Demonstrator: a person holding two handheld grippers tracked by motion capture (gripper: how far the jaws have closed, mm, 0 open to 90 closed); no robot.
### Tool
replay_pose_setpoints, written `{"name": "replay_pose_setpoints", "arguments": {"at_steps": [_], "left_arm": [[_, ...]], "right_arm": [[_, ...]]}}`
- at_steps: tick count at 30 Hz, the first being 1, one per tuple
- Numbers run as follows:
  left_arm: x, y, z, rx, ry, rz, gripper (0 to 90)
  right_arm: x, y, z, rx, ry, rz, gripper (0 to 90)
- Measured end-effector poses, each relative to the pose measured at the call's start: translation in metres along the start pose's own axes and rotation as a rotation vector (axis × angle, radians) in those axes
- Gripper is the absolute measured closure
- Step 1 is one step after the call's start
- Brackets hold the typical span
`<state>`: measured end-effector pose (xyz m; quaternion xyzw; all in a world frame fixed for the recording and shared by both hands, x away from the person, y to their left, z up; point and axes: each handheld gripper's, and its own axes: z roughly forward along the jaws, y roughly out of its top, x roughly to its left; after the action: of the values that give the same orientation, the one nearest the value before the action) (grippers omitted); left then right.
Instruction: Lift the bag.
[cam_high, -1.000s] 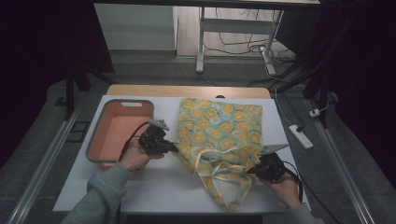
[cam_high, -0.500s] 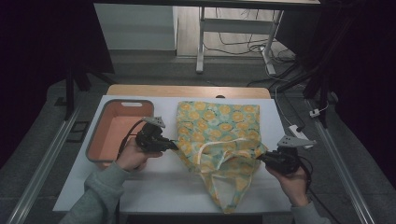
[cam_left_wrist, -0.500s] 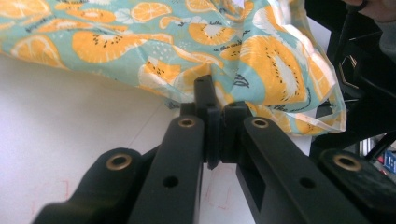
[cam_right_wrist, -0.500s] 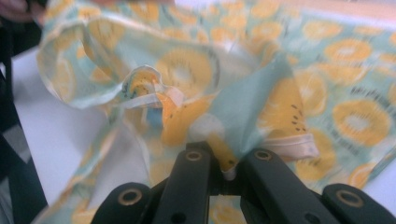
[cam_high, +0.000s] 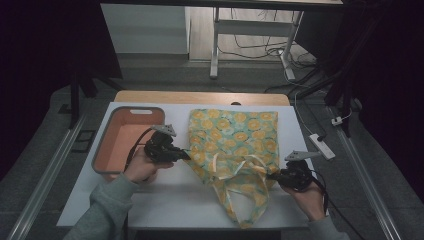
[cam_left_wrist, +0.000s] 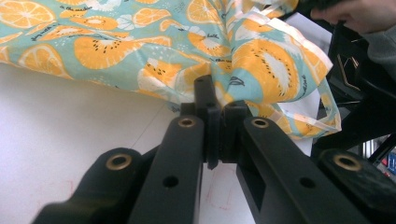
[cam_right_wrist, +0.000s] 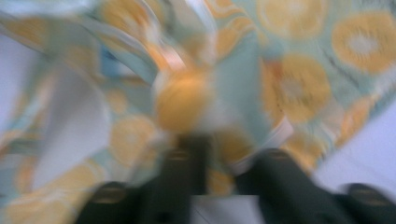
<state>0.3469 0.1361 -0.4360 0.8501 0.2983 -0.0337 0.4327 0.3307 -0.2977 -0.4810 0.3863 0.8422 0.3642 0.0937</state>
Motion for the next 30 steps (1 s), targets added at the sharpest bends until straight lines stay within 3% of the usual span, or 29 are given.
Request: {"name": "replay_pose_setpoints", "arguments": {"at_steps": [2,4,8,12,15,17,19,20,21,22,24,28,30], "left_arm": [[0.001,-0.001,0.000,0.003,-0.001,-0.002,88.4],[0.002,-0.001,0.001,0.005,-0.003,-0.001,88.4],[0.001,0.000,0.002,0.005,-0.005,-0.001,88.4],[0.000,0.000,0.002,0.006,-0.004,0.004,88.4],[0.001,-0.001,0.002,0.012,-0.004,0.001,88.4],[0.001,-0.001,0.001,0.014,-0.003,0.000,88.4],[0.001,-0.002,0.002,0.019,-0.006,0.001,88.5],[0.001,-0.001,0.003,0.019,-0.008,0.000,88.5],[0.001,-0.001,0.002,0.017,-0.010,0.000,88.5],[0.000,-0.001,0.002,0.013,-0.011,0.001,88.5],[0.000,0.000,-0.001,0.002,-0.016,-0.001,88.5],[-0.006,0.003,-0.010,-0.022,-0.015,0.015,88.6],[-0.009,0.009,-0.017,-0.057,-0.012,0.025,88.6]], "right_arm": [[0.005,-0.003,0.000,0.011,-0.011,0.011,55.9],[0.012,-0.006,-0.002,-0.011,-0.046,0.032,43.1],[0.020,-0.003,0.002,-0.023,-0.025,0.073,22.7],[0.031,0.002,0.013,0.022,-0.049,0.058,14.7],[0.034,0.000,0.024,0.106,-0.144,0.016,25.2],[0.031,-0.005,0.025,0.150,-0.186,0.007,42.8],[0.027,-0.009,0.023,0.185,-0.178,0.000,61.4],[0.025,-0.010,0.021,0.196,-0.155,0.010,76.9],[0.025,-0.010,0.020,0.208,-0.131,0.010,84.7],[0.025,-0.008,0.018,0.201,-0.136,0.003,87.8],[0.028,-0.003,0.011,0.166,-0.125,-0.015,89.0],[0.033,0.018,-0.025,-0.035,-0.053,-0.015,89.5],[0.035,0.029,-0.041,-0.108,-0.039,-0.028,89.7]]}}
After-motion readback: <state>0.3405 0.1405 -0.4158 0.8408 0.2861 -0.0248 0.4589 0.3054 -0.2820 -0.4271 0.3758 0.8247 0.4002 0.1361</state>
